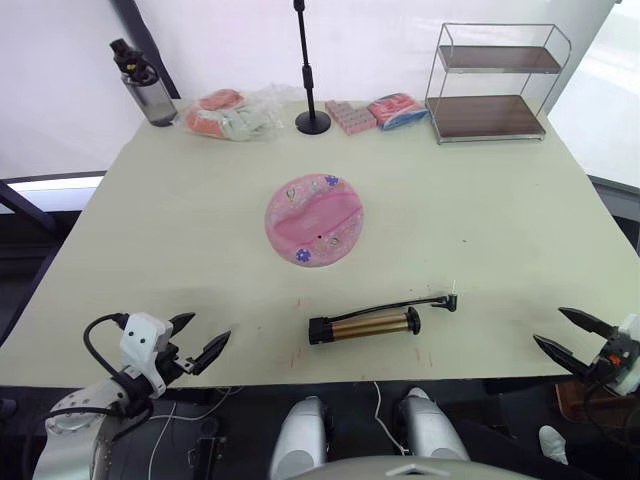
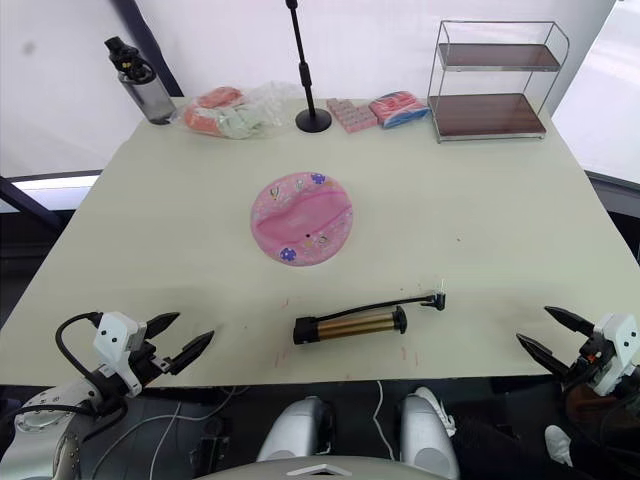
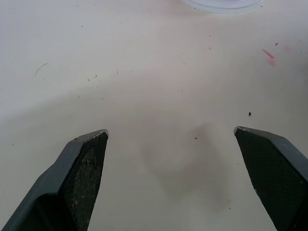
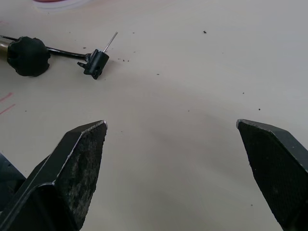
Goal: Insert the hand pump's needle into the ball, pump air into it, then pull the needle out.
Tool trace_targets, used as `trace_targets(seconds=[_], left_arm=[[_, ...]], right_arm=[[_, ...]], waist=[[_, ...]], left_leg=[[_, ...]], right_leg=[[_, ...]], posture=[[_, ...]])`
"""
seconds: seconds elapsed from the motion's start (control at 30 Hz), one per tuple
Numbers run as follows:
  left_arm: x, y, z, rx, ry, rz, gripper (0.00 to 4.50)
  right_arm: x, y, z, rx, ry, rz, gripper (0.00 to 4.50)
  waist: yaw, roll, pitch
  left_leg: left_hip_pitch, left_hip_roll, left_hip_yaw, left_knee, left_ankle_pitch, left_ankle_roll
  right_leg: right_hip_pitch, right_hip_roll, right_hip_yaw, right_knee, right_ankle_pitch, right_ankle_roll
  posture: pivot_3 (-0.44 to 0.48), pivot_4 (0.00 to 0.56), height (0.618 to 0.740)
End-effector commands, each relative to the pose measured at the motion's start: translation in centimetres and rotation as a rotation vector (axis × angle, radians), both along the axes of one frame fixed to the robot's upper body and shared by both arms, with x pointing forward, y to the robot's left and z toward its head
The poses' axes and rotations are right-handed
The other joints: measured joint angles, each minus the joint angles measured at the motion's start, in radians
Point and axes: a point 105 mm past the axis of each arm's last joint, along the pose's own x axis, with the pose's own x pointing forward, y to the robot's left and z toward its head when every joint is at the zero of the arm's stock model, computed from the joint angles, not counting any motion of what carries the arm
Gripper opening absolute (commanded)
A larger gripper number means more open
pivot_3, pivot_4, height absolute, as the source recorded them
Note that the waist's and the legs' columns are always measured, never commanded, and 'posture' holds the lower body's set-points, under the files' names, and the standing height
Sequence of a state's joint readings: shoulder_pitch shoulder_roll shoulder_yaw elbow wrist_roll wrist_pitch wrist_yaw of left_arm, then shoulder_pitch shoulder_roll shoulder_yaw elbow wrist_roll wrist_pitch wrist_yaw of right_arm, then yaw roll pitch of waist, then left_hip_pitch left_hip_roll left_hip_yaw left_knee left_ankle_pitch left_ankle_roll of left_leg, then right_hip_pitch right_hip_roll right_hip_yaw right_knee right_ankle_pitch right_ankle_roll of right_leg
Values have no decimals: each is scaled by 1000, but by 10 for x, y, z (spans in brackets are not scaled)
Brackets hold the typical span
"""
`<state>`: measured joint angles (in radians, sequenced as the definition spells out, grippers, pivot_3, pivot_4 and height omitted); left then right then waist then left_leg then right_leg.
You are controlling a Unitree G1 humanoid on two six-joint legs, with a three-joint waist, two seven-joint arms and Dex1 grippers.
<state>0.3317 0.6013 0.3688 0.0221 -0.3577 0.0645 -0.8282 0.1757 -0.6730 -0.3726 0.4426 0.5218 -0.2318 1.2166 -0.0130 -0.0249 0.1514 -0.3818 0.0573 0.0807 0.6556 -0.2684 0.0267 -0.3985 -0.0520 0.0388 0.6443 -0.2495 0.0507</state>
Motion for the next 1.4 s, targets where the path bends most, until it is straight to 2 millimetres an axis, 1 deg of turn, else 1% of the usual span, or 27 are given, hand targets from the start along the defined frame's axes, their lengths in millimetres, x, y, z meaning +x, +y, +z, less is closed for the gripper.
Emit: trace_targets(seconds=[0.03, 0.07, 0.1, 0.13, 0.2, 0.23, 0.33, 0.43, 0.67, 0.77, 0.9, 0.93, 0.97, 1.13, 1.3, 1.33, 1.4], left_arm=[[3, 0, 4, 2, -14, -10, 4456], [4, -1, 5, -3, -20, -10, 4456], [5, -1, 5, -6, -23, -10, 4456], [5, -2, 6, -8, -25, -9, 4456], [5, -2, 5, -7, -26, -8, 4456], [5, -2, 6, -8, -27, -7, 4456], [5, -3, 7, -7, -35, -9, 4456], [7, -8, 13, -6, -46, -44, 4456], [12, -28, 26, 14, -42, -179, 4456], [16, -40, 33, 22, -43, -260, 4456], [21, -71, 45, 31, -51, -422, 4456], [22, -74, 47, 33, -50, -440, 4456], [24, -85, 50, 29, -50, -490, 4456], [32, -120, 61, 19, -46, -652, 4456], [40, -147, 68, 10, -46, -773, 4456], [41, -153, 70, 9, -46, -804, 3949], [43, -159, 71, 8, -45, -837, 3351]], right_arm=[[0, -8, 13, -14, -60, -19, 4500], [1, -8, 15, -15, -69, -18, 4500], [1, -8, 16, -16, -75, -17, 4500], [1, -9, 17, -18, -80, -17, 4500], [1, -9, 18, -20, -84, -15, 4500], [1, -8, 18, -20, -86, -14, 4500], [2, -7, 19, -22, -92, -8, 4500], [2, -4, 22, -16, -101, 13, 4500], [0, 13, 31, -1, -115, 106, 4500], [-3, 22, 34, 7, -113, 166, 4500], [-9, 34, 40, 13, -116, 245, 4500], [-9, 36, 41, 15, -116, 251, 4500], [-10, 39, 45, 21, -121, 268, 4500], [-10, 49, 54, 18, -142, 322, 4500], [-9, 56, 64, 18, -169, 344, 4500], [-8, 57, 66, 18, -175, 346, 4500], [-8, 58, 68, 17, -181, 347, 4500]], waist=[[-1, 0, 0], [-2, 1, 0], [-3, 1, 0], [-3, 1, 0], [-3, 1, 0], [-2, 1, 0], [0, 1, 0], [-1, 1, 0], [-1, 1, 0], [-1, 2, -1], [2, 2, -1], [1, 2, -1], [1, 2, -1], [0, 2, -1], [0, 2, 0], [0, 2, 0], [0, 2, 0]], left_leg=[[0, 0, 0, 0, 0, 0], [-1, -1, 0, 0, 0, 0], [0, -1, -4, 0, 0, 0], [3, -2, -7, 0, 0, 0], [3, -4, -7, 0, 0, 0], [2, -4, -7, 0, -1, 1], [0, -6, -5, 0, -3, 6], [-1, -8, -6, 0, -4, 8], [0, -7, -6, 0, -4, 8], [0, -7, -6, 0, -4, 8], [0, -8, -6, 0, -4, 8], [0, -8, -6, 0, -4, 8], [0, -8, -6, 0, -4, 8], [0, -8, -6, 1, -4, 8], [0, -9, -7, 4, -4, 8], [-1, -9, -7, 7, -4, 8], [-1, -9, -8, 10, -4, 8]], right_leg=[[0, 0, 0, 0, 0, 0], [0, 7, 5, 0, 0, -1], [0, 19, 11, 1, 0, -6], [-3, 34, 23, 1, 4, -14], [-7, 49, 36, 1, 6, -19], [-7, 52, 43, 1, 6, -19], [-8, 51, 45, 1, 5, -16], [-8, 50, 45, 1, 5, -14], [-8, 49, 45, 2, 5, -15], [-8, 50, 45, 3, 5, -15], [-8, 51, 44, 3, 5, -14], [-8, 51, 44, 3, 5, -14], [-8, 51, 44, 3, 5, -14], [-8, 52, 44, 4, 6, -12], [-8, 54, 44, 7, 6, -12], [-8, 54, 44, 9, 6, -11], [-8, 54, 43, 13, 5, -11]], posture=[[0, 150, 736], [0, 150, 736], [0, 150, 736], [0, 150, 736], [0, 150, 736], [0, 150, 736], [0, 150, 736], [0, 150, 736], [0, 150, 736], [0, 150, 736], [0, 150, 736], [0, 150, 736], [0, 150, 736], [0, 150, 736], [0, 150, 736], [0, 150, 736], [0, 150, 736]])
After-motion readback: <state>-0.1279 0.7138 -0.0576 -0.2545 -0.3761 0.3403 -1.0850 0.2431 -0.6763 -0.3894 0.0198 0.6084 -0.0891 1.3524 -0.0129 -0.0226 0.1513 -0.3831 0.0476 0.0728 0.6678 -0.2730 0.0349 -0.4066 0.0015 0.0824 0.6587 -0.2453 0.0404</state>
